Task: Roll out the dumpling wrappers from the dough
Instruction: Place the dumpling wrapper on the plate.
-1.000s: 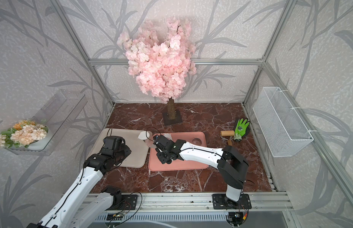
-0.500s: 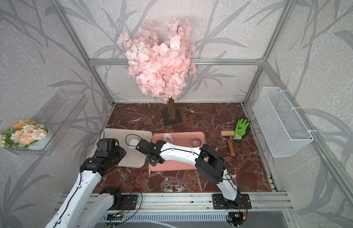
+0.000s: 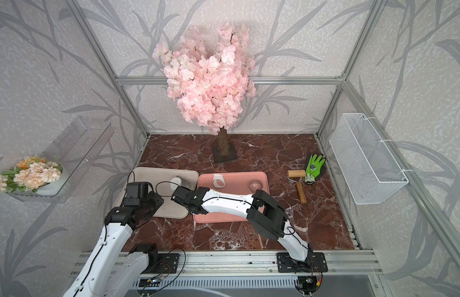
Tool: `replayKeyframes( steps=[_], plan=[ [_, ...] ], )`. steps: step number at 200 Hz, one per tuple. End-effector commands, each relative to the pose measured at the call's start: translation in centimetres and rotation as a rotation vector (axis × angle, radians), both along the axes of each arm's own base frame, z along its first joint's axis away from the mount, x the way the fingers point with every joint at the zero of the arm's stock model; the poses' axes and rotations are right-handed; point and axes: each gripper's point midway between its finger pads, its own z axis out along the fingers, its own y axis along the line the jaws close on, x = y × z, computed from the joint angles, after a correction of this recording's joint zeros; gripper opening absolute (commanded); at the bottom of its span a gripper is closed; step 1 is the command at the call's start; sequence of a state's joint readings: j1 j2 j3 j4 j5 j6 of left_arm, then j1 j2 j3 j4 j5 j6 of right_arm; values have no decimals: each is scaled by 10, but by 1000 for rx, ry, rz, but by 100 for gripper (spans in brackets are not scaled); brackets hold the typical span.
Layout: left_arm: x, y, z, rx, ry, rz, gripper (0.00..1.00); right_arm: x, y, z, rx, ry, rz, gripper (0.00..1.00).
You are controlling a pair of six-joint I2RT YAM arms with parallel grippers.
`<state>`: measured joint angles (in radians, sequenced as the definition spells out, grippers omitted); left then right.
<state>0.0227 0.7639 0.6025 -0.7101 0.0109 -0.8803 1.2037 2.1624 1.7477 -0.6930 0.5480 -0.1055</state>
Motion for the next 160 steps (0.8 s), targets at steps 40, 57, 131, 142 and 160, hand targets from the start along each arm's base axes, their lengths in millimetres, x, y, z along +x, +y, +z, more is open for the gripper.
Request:
replayKeyframes(
  steps=[40, 57, 131, 142, 160],
  plan=[
    [0, 0, -4, -1, 9, -14, 32, 13, 0, 11, -65, -155, 48, 0],
    [-1, 0, -4, -2, 5, -9, 34, 15, 1, 16, -64, -178, 59, 0],
    [0, -1, -6, -10, 6, -12, 39, 33, -15, 29, -120, -314, 49, 0],
    [1, -2, -7, -14, 4, -13, 39, 33, -16, 28, -124, -307, 51, 0],
    [1, -2, -7, -17, 3, -13, 39, 38, -22, 31, -130, -317, 31, 0]
  ],
)
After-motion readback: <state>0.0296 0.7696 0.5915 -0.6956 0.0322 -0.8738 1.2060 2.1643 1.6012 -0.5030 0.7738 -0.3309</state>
